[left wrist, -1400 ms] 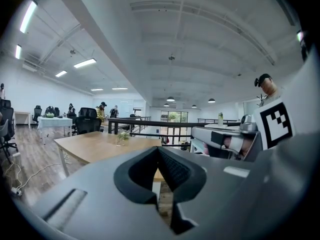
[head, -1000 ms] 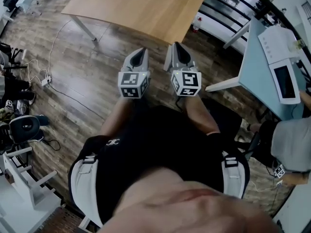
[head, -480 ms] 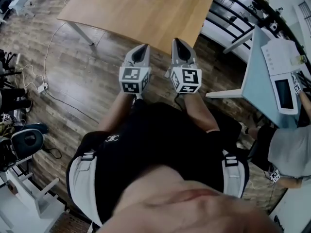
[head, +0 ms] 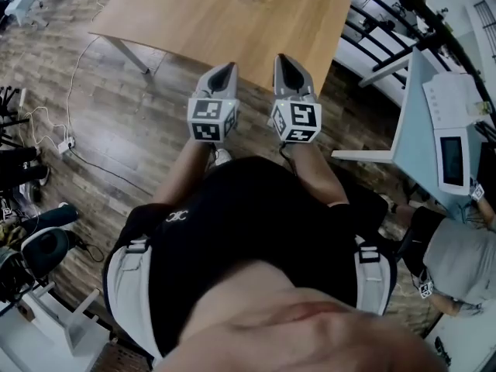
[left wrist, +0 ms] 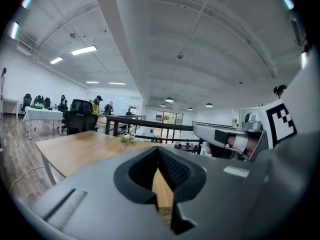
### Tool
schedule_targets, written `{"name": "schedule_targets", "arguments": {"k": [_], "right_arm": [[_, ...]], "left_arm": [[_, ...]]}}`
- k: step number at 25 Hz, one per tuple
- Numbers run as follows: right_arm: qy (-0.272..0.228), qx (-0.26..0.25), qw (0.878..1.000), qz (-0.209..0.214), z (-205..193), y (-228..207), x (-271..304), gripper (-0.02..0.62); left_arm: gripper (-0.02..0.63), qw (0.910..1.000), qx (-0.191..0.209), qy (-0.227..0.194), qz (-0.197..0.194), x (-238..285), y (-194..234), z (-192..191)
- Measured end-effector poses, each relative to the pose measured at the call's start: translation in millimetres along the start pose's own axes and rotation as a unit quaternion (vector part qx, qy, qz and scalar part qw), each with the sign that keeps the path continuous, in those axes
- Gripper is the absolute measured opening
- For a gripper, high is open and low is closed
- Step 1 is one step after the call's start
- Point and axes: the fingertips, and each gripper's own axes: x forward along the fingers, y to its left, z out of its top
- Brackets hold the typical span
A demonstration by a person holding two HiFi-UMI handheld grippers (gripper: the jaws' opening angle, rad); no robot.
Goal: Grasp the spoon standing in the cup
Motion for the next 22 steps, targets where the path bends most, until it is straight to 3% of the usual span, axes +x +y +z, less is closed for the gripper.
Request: {"name": "schedule_targets", "arguments": {"k": [11, 22], "right_arm": [[-0.007, 0.002, 1.000, -0.010, -0.3, 40.0, 65.5, 0.000], [0.001, 0.000, 1.000, -0.015, -9.3, 50.6, 98.4, 0.000]], "left_arm": [[0.012, 0.9998, 0.013, -0.002, -0.017, 13.5, 73.6, 11.7], [0.012, 0.9997, 0.005, 0.011, -0.022, 28.7, 103.9, 6.6]]}}
